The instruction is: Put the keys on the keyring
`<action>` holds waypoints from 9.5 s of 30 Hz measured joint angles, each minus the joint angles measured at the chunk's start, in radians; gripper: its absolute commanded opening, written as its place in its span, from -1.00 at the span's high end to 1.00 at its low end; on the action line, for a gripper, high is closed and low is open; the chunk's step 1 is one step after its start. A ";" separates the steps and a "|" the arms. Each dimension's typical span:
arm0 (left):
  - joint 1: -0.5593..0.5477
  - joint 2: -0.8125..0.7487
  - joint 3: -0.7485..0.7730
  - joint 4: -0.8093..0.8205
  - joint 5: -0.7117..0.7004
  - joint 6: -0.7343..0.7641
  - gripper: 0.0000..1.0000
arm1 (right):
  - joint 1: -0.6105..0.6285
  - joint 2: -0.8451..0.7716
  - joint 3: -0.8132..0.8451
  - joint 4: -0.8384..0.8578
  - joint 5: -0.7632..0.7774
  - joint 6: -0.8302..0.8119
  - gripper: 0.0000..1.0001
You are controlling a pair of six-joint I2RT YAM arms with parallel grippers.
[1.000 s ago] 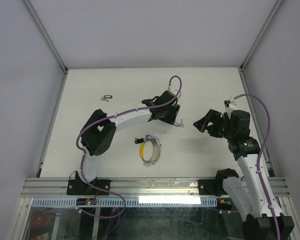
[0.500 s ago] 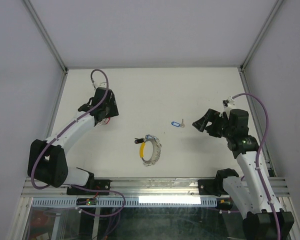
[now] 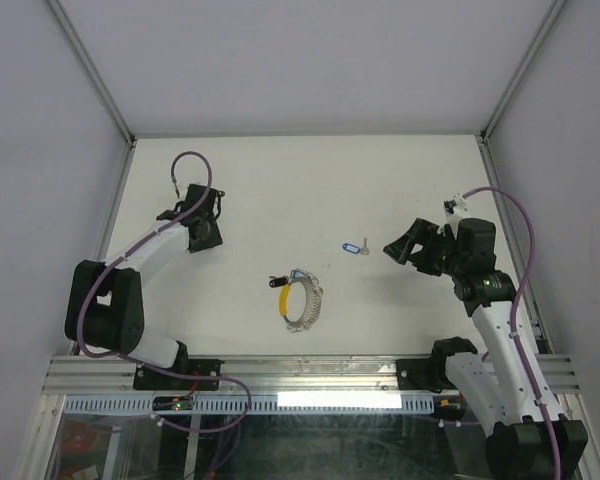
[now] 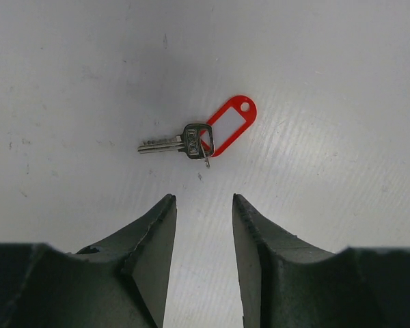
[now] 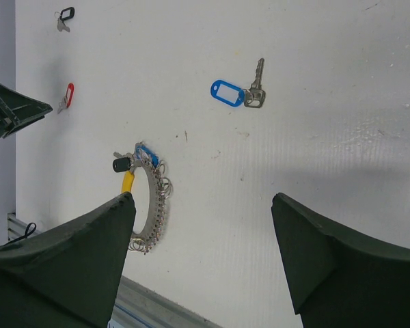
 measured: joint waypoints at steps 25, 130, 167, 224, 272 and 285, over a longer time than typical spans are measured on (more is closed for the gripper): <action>0.040 0.164 0.051 0.077 0.006 0.005 0.52 | 0.000 0.003 0.000 0.000 0.000 -0.001 -0.68; 0.320 0.774 0.829 -0.002 0.603 0.577 0.30 | 0.000 0.058 0.012 -0.008 0.003 -0.028 -0.72; -0.222 0.366 0.528 0.117 0.475 0.364 1.00 | 0.000 0.037 0.012 -0.007 -0.010 -0.024 -0.72; -0.339 -0.223 0.022 0.074 0.356 0.260 -0.57 | 0.676 0.752 0.216 0.297 0.393 0.276 0.30; -0.268 -0.209 0.022 0.069 0.409 0.278 -0.45 | 0.695 0.940 0.295 0.304 0.307 0.273 0.47; -0.262 -0.207 0.022 0.069 0.412 0.278 -0.45 | 0.700 0.950 0.303 0.283 0.298 0.267 0.43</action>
